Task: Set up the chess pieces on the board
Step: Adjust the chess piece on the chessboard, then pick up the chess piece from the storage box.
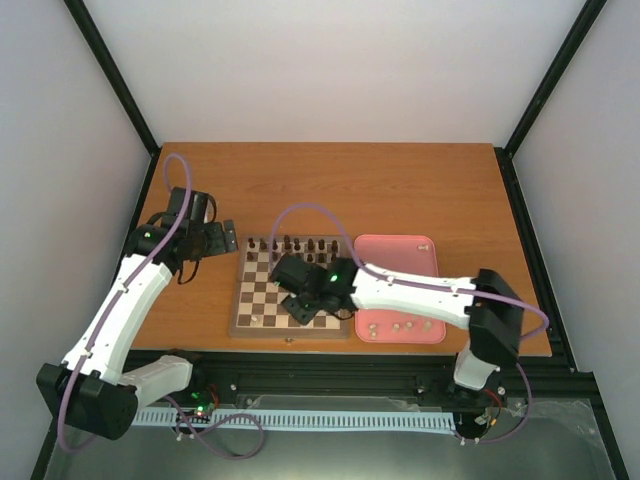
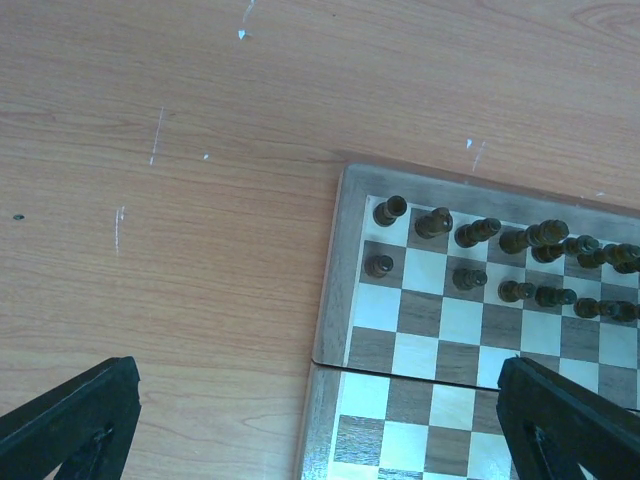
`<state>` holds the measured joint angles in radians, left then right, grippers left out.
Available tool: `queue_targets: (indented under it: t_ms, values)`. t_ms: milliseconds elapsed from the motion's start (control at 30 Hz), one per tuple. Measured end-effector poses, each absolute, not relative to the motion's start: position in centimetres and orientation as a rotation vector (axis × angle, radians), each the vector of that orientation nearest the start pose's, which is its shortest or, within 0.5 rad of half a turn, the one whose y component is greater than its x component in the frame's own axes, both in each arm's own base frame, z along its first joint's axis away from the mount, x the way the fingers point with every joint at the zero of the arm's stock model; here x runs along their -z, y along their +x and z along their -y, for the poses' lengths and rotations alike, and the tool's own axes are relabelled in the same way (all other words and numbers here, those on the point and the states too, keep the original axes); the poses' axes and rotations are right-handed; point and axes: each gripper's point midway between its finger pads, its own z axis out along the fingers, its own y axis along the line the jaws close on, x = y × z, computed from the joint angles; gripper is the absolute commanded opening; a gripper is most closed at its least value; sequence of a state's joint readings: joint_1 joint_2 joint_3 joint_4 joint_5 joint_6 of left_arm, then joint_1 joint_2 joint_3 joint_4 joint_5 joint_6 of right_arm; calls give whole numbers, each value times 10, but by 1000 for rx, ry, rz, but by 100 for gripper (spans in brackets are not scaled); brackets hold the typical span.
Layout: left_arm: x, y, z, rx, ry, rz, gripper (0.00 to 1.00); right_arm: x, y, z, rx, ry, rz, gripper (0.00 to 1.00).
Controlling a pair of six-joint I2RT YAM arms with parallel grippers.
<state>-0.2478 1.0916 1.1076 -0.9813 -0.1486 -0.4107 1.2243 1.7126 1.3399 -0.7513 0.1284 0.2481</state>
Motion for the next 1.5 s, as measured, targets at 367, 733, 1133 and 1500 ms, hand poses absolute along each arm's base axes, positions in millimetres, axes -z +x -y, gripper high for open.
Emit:
queue_targets:
  t_ms: [367,733,1133,1500]
  values:
    - [-207,279,49,106,-267,-2531,100,-132,280,-242,-11,-594,-2645,42]
    - [-173,292,52,56,-268,-2644,100,-78,352,-132,187,-139,-2847,24]
    - [-163,304,56,39,-245,-2680,100,-60,320,-123,228,-179,-2936,27]
    - [-161,307,60,61,-224,-2681,100,-45,285,-107,261,-108,-3012,29]
